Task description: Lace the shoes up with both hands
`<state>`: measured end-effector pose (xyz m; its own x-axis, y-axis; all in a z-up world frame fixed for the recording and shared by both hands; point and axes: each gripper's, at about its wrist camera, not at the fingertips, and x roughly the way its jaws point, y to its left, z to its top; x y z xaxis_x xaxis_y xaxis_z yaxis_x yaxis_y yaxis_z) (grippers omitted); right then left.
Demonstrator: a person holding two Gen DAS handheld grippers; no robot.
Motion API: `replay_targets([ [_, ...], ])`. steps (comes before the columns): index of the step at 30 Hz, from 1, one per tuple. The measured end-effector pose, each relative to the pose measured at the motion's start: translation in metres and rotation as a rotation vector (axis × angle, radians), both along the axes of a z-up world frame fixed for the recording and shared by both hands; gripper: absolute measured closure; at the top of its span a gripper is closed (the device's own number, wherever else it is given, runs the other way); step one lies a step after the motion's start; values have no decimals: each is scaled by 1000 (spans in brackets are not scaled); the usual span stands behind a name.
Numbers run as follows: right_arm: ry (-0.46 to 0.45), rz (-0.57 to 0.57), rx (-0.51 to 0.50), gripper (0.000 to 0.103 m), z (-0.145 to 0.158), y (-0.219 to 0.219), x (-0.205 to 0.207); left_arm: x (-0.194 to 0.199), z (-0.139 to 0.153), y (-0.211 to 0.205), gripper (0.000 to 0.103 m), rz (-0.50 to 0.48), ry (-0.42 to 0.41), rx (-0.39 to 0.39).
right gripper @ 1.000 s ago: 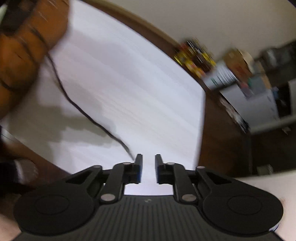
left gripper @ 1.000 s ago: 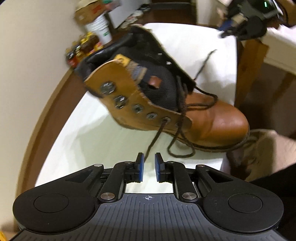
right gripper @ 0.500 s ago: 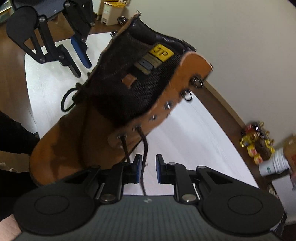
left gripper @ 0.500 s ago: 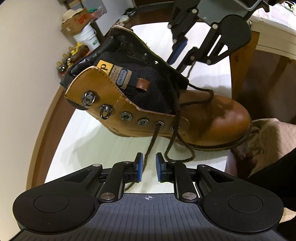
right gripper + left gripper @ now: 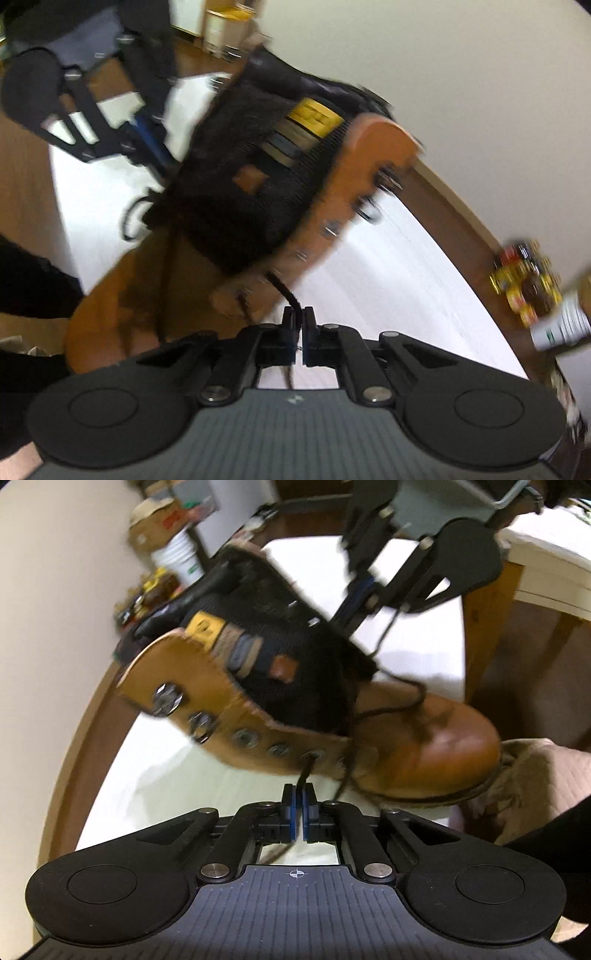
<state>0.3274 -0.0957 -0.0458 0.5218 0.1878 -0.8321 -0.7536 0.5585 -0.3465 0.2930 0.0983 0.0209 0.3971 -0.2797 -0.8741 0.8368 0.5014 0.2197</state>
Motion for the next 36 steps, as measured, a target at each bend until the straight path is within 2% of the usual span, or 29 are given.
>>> replay_targets([
  [5, 18, -214, -108, 100, -8, -44, 15, -8, -5, 16, 101, 22, 41, 50],
  [12, 59, -416, -227, 100, -17, -100, 26, -29, -20, 37, 101, 39, 118, 137],
  [14, 64, -438, -238, 100, -12, -99, 32, -33, -25, 46, 101, 51, 134, 165],
  [21, 87, -498, -251, 100, -28, -97, 29, -53, -41, 75, 101, 63, 206, 330],
  [28, 103, -506, -254, 101, -37, -102, 22, -61, -42, 88, 101, 101, 250, 358],
  [36, 138, -529, -273, 101, -36, -108, 5, -68, -51, 81, 101, 68, 302, 372],
])
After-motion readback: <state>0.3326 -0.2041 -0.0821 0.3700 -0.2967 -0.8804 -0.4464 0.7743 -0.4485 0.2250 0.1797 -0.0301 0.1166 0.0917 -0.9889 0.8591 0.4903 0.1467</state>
